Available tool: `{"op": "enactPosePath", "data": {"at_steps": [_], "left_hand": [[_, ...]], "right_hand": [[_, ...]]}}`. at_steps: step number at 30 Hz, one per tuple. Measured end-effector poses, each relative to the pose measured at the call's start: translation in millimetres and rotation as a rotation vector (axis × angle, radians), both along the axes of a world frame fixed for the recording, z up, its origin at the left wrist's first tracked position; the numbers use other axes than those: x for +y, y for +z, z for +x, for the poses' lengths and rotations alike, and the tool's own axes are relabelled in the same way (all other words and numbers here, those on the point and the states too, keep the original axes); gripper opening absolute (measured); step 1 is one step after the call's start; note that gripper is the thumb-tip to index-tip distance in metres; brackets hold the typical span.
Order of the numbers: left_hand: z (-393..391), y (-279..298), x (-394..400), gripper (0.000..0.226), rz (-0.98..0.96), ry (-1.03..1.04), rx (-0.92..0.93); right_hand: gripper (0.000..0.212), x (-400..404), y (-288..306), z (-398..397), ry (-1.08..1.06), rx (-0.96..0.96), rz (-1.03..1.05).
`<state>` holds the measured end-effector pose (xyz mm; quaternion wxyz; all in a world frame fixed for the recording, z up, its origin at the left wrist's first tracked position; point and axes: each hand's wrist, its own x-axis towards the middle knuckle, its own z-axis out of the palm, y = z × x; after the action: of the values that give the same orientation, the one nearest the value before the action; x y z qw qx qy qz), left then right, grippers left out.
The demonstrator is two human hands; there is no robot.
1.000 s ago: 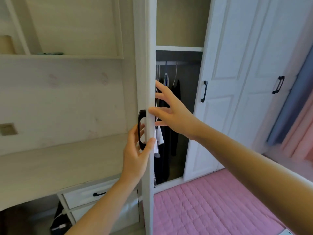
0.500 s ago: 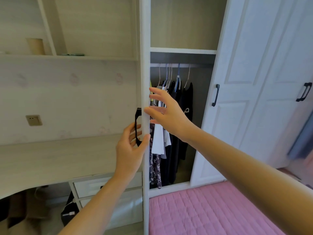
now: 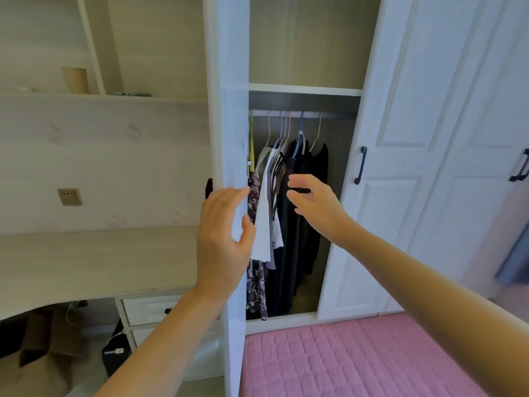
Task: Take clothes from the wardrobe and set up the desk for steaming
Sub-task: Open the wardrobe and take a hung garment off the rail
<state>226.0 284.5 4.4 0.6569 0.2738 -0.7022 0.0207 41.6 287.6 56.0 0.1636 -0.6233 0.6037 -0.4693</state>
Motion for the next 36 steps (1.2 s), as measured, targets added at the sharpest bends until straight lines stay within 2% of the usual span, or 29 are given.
{"op": "enactPosePath", "data": {"at_steps": [2,7,14,24,29,36], "left_hand": [[-15,3,1,0.033,0.020,-0.038,-0.071],[-55,8,-15,0.033,0.229,-0.110,-0.146],[-112,29,-79,0.034,0.388,-0.064,-0.240],[-164,42,-218,0.032,0.667,0.048,-0.174],[-176,41,-275,0.032,0.744,0.102,-0.194],[-190,14,-337,0.039,0.783,0.126,-0.281]], "right_hand": [[0.040,2,-4,-15,-0.044,0.016,0.012],[0.039,-2,-11,-47,-0.101,0.017,0.057],[0.041,-40,-7,-79,-0.165,0.088,0.099],[0.042,-156,18,-115,-0.145,0.124,0.135],[0.040,-227,21,-120,-0.122,0.123,0.176],[0.034,-308,6,-128,-0.063,0.424,0.102]]}}
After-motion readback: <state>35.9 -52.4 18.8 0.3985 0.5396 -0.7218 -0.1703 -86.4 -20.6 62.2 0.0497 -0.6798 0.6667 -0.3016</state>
